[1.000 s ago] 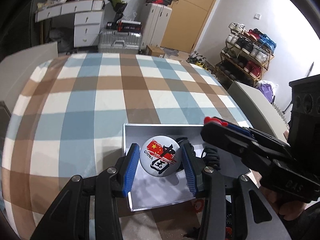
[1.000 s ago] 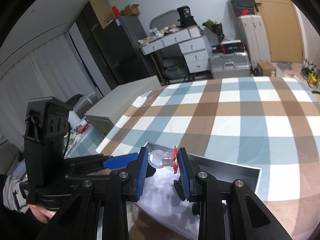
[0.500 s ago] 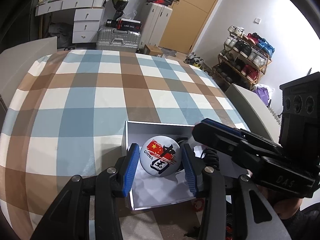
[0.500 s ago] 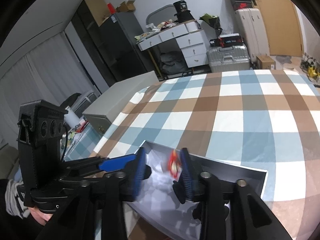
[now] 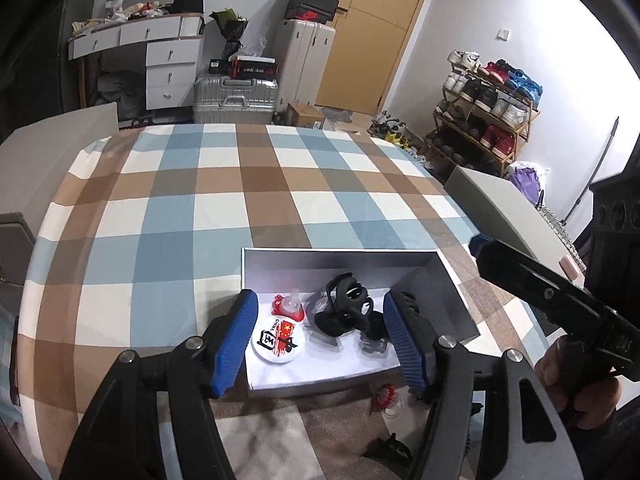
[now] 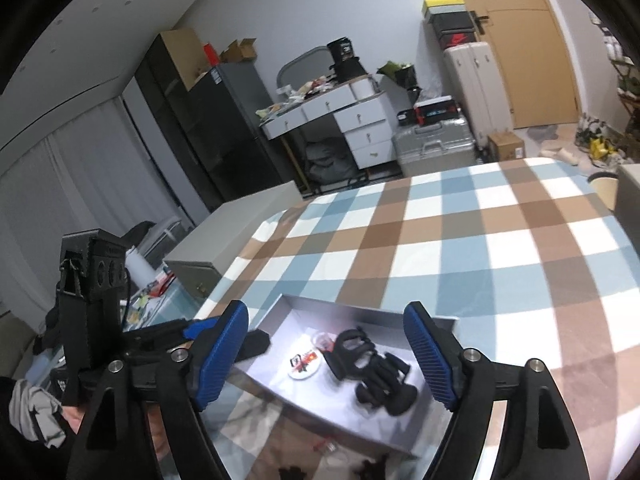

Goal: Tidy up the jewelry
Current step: 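Open the left tool releasing the badge while the right tool releases the ring into the box, then move the right tool to the pile and close it on another clear ring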

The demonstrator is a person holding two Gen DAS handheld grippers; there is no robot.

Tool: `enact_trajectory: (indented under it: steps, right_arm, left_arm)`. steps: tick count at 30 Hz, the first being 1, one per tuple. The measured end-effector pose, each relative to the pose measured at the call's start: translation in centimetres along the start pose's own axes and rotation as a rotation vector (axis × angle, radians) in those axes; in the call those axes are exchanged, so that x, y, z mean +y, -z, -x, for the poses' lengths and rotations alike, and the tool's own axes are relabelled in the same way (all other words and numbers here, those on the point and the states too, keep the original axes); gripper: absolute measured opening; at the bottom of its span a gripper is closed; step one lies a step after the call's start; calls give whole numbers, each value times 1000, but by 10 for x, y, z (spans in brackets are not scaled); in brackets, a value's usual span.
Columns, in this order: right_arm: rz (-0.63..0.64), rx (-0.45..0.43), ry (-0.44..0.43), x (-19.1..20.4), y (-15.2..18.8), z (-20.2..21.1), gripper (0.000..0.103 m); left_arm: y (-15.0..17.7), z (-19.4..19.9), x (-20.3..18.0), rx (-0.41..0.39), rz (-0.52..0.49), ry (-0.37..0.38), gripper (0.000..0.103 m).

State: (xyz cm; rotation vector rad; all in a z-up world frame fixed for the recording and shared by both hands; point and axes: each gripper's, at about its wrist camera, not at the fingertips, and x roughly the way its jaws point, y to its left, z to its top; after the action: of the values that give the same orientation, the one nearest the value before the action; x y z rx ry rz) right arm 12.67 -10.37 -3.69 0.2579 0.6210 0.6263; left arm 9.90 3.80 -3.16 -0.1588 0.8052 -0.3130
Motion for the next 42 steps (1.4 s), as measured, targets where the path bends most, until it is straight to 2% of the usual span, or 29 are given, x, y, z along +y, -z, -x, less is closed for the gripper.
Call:
enact_trajectory:
  steps: [7, 10, 17, 20, 24, 31, 42]
  right_arm:
    - [27, -42, 37, 6, 5, 30, 86]
    - [56, -57, 54, 13, 9, 41, 90]
    - [82, -65, 84, 22, 19, 58, 95]
    - [91, -67, 92, 25, 24, 66, 98]
    - [112, -69, 107, 28, 32, 74, 100]
    - [137, 9, 142, 29, 54, 70, 101]
    - [133, 161, 75, 33, 88, 21, 98]
  left_arm:
    - [4, 14, -10, -33, -28, -44, 61]
    - [6, 19, -13, -46, -27, -46, 70]
    - [14, 31, -25, -70, -49, -55, 71]
    - [18, 37, -29, -80, -55, -63, 80]
    - [23, 44, -31, -101, -53, -68, 82]
    - [42, 40, -25, -56, -39, -145, 84]
    - [82, 39, 3, 4, 7, -213, 84]
